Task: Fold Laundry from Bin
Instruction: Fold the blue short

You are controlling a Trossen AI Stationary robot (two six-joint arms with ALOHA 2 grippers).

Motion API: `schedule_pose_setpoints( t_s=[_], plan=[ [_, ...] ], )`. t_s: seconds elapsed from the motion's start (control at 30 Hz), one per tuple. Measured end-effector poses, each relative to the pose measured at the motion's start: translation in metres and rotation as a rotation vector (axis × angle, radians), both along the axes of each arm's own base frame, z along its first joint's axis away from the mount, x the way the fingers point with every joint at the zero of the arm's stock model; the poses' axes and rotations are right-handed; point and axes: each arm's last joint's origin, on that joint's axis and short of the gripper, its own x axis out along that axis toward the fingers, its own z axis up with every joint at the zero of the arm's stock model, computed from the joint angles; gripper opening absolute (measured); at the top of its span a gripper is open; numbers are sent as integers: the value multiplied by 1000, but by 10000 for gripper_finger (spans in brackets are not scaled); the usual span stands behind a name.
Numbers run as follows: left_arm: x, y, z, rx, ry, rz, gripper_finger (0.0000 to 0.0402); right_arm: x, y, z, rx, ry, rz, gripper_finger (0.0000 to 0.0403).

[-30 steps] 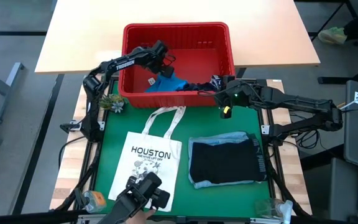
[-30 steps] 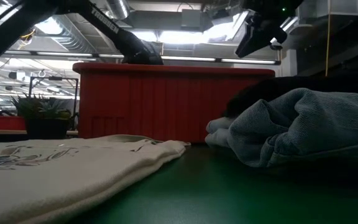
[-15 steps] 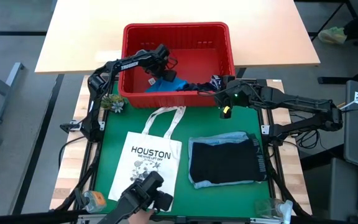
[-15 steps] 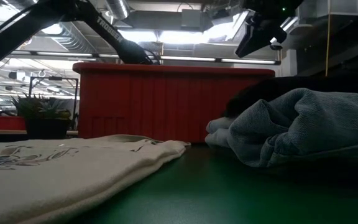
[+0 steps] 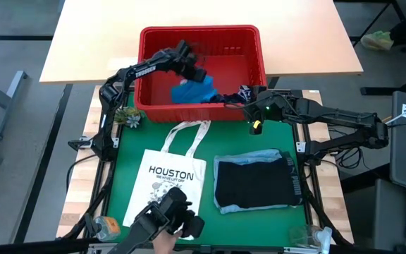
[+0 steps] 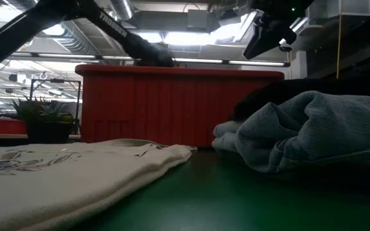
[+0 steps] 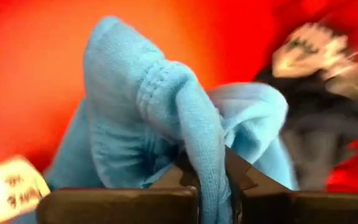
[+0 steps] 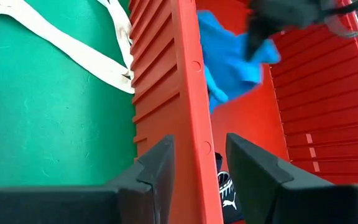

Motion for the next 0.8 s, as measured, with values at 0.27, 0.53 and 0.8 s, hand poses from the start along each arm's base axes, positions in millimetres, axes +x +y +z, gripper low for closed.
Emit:
schedule_pose_setpoints(
  t_s=[0.27,0.53,0.8],
  plan=[
    [10,10,105,228,-241,-32,8,0,0,0,0,0,0,143],
    [0,-9,199,438,-512,-71,8,0,0,0,-6,0,-6,143],
    [-21,-48,251,501,-626,-114,9,0,0,30,-36,-84,-1,143]
  ],
)
